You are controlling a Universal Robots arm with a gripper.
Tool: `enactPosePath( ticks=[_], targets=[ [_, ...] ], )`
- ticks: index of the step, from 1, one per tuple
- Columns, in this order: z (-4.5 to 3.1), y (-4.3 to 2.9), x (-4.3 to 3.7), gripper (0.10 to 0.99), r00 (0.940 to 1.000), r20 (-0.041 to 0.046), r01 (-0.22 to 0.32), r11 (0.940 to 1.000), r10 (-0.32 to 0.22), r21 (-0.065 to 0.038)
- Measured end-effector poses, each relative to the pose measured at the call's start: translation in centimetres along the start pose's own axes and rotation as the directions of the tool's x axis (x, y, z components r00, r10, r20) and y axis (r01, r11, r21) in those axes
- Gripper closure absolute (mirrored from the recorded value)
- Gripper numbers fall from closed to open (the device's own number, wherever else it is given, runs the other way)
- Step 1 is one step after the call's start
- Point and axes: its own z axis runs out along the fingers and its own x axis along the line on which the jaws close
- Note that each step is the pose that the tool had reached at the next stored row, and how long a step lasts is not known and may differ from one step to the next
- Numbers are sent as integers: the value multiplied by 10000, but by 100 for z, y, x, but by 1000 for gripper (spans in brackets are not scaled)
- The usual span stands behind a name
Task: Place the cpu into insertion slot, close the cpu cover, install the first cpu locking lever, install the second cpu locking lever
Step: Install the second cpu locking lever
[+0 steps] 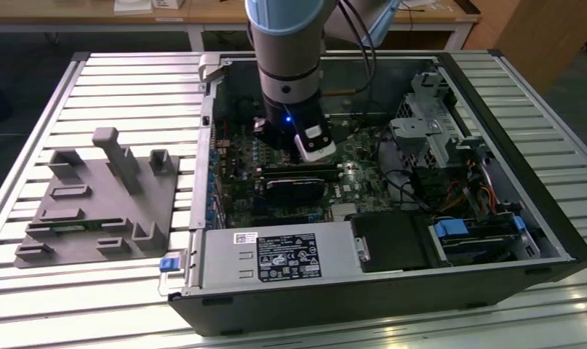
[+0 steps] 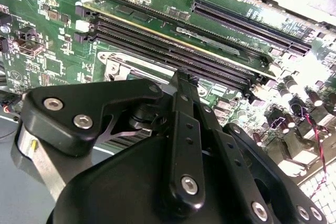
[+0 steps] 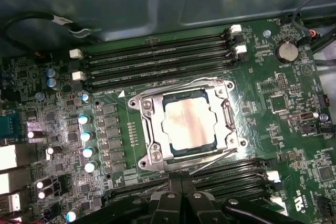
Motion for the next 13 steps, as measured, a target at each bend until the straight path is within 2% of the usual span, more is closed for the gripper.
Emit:
enactPosePath(
  ticks=[3, 8, 13],
  targets=[
    [3, -20, 17, 980, 10000, -32, -15, 9999, 15, -150],
    [17, -73, 49, 980, 9999, -127, -62, 9982, 54, -589],
    [46, -129, 66, 980, 9998, -204, -100, 9955, 81, -940]
  ],
)
